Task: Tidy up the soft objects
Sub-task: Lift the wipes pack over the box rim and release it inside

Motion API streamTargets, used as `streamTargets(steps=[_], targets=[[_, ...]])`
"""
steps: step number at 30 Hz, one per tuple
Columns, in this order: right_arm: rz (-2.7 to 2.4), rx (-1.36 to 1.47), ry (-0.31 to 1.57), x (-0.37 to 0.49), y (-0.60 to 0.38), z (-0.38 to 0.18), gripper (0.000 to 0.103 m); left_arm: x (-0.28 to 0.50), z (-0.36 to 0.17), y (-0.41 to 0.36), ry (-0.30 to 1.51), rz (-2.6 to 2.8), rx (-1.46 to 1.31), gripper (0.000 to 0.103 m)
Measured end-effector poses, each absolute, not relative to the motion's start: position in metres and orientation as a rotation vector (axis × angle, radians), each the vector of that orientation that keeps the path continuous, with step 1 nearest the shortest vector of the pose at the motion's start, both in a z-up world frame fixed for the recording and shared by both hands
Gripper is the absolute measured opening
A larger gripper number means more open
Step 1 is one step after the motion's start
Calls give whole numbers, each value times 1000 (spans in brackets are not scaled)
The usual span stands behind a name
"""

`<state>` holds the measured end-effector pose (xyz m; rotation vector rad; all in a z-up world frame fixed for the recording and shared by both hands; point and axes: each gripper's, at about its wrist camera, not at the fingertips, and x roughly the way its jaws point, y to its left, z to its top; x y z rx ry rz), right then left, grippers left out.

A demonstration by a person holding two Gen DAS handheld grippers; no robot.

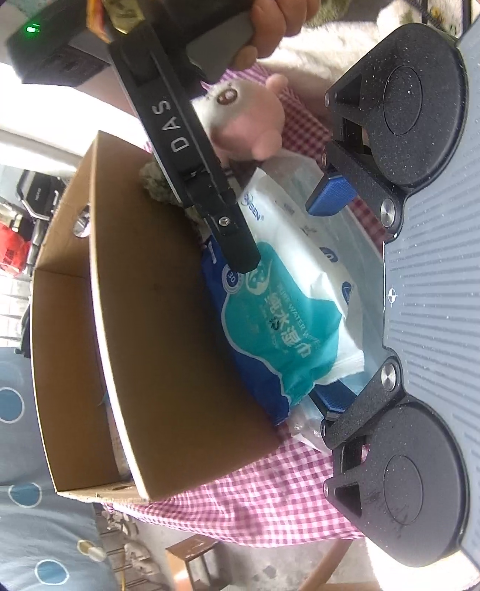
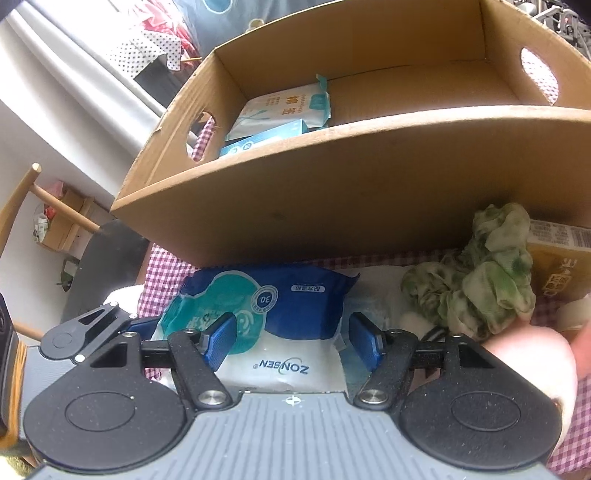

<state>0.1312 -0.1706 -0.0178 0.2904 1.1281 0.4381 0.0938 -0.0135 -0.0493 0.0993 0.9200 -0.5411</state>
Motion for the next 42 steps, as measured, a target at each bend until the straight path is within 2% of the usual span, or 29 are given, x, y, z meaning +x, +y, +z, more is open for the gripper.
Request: streamTargets(steps=[10,20,31,42], targets=[[439,269,1116,135,-161,-26,64,104,-57,-27,923,-510,103,89],[456,230,1063,127,-155,-11,61,102,-47,-26,886,-493,83,88],[478,241,964,104,-157,22,61,79,-20,-24,779,-458,102,88],[497,228,805,95,-166,79,61,73,25,-31,635,-443,141,88]])
